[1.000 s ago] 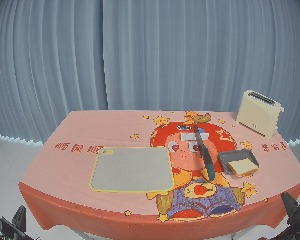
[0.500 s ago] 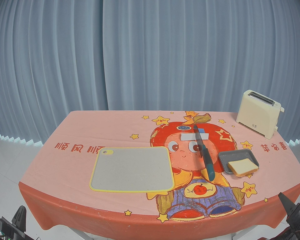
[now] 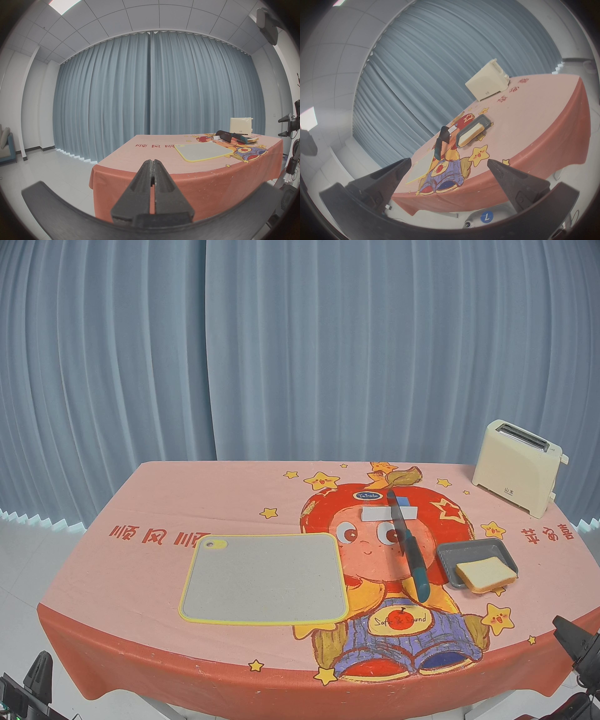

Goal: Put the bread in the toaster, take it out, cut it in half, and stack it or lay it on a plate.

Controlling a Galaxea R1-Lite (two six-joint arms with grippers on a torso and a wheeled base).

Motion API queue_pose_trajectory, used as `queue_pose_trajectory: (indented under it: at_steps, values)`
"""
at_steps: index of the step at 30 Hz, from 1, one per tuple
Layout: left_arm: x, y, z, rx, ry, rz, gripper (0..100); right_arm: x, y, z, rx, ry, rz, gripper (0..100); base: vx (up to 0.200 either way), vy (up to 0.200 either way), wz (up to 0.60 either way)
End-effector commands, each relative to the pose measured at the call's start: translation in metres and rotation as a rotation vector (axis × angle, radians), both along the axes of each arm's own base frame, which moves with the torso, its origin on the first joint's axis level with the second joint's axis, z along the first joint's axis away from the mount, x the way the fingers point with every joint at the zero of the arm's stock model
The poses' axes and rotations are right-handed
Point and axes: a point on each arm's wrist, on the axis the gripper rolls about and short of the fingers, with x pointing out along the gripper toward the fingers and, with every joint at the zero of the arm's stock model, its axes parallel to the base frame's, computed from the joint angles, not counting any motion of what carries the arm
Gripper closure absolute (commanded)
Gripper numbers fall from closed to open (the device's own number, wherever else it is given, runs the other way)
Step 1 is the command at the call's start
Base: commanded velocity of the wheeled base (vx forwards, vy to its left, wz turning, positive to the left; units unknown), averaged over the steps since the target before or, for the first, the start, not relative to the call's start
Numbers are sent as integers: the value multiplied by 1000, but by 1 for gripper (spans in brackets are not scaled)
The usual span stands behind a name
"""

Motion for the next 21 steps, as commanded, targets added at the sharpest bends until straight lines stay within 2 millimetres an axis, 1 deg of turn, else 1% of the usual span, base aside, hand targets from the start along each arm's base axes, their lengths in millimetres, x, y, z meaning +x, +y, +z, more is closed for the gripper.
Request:
queue_pose_trajectory:
  at_steps: [1,7,10,14,18,21]
  values:
    - [1,0,-5,0,19,1,100,10,2,6,38,68,26,0,0,0,0]
    - [1,0,-5,0,19,1,100,14,3,11,91,103,46,0,0,0,0]
    - [1,0,-5,0,19,1,100,19,5,17,117,119,62,0,0,0,0]
    - [1,0,-5,0,19,1,100,27,6,22,150,160,51,0,0,0,0]
    - [1,0,-5,0,19,1,100,33,7,22,153,199,45,0,0,0,0]
    - [1,0,-5,0,19,1,100,41,9,24,157,237,40,0,0,0,0]
